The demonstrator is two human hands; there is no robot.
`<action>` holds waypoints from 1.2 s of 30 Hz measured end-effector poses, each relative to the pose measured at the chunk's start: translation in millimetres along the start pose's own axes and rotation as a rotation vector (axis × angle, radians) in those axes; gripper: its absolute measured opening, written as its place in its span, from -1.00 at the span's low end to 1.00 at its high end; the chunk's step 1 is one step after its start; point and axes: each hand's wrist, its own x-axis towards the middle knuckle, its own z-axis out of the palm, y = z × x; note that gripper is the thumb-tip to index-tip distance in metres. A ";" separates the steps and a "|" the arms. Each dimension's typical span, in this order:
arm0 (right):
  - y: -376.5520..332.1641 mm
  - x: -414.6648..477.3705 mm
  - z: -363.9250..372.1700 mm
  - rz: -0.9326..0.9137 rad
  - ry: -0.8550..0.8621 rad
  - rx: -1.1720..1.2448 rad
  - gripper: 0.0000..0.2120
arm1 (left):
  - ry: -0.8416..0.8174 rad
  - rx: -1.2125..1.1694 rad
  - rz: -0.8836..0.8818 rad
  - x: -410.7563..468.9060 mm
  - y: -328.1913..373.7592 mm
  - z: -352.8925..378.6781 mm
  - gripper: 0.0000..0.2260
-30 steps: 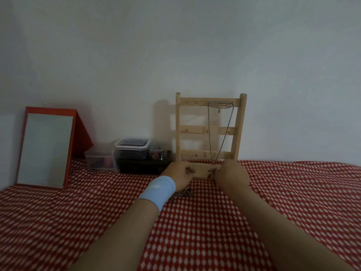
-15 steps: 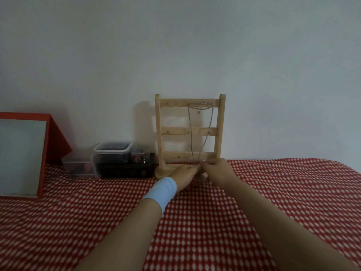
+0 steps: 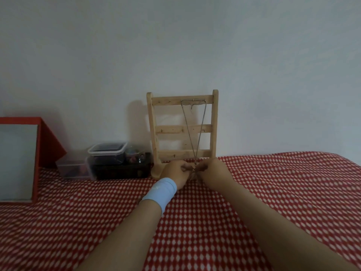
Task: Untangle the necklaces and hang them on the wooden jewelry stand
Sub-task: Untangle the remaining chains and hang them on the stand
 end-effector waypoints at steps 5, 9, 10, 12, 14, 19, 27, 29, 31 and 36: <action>-4.2 -1.3 -1.6 -0.015 -0.009 -0.065 -0.77 | -0.004 0.107 0.006 -4.8 -2.0 -7.8 -0.69; -6.6 -4.2 -0.9 -0.025 -0.001 -0.056 -0.73 | -0.045 0.123 0.039 -12.1 2.8 -14.5 -0.69; -6.8 -4.3 0.2 -0.031 -0.004 -0.045 -0.74 | -0.076 0.100 0.050 -12.9 3.9 -14.1 -0.70; -7.7 -5.9 1.2 -0.039 -0.017 -0.019 -0.75 | -0.115 0.028 0.057 -13.0 4.4 -12.3 -0.69; -9.0 -7.9 1.3 -0.058 -0.024 0.012 -0.72 | -0.107 -0.024 0.056 -13.8 2.4 -13.6 -0.66; -7.7 -6.9 -1.2 -0.059 -0.039 0.040 -0.74 | -0.111 -0.156 0.074 -17.2 -6.0 -19.5 -0.74; -1.5 -5.0 2.3 0.075 -0.061 0.123 -0.82 | -0.026 -0.282 -0.070 -10.4 -5.7 -8.6 -0.92; -1.4 -4.4 5.3 0.107 0.026 0.069 -0.73 | -0.023 -0.284 -0.077 -10.0 -3.5 -6.6 -0.87; -1.8 -1.8 6.6 0.106 0.090 0.054 -0.85 | -0.024 -0.291 -0.090 -8.9 -1.1 -5.6 -0.87; -8.5 -2.9 4.0 0.065 -0.017 0.212 -0.79 | -0.018 -0.366 -0.091 -9.7 1.9 -12.0 -0.84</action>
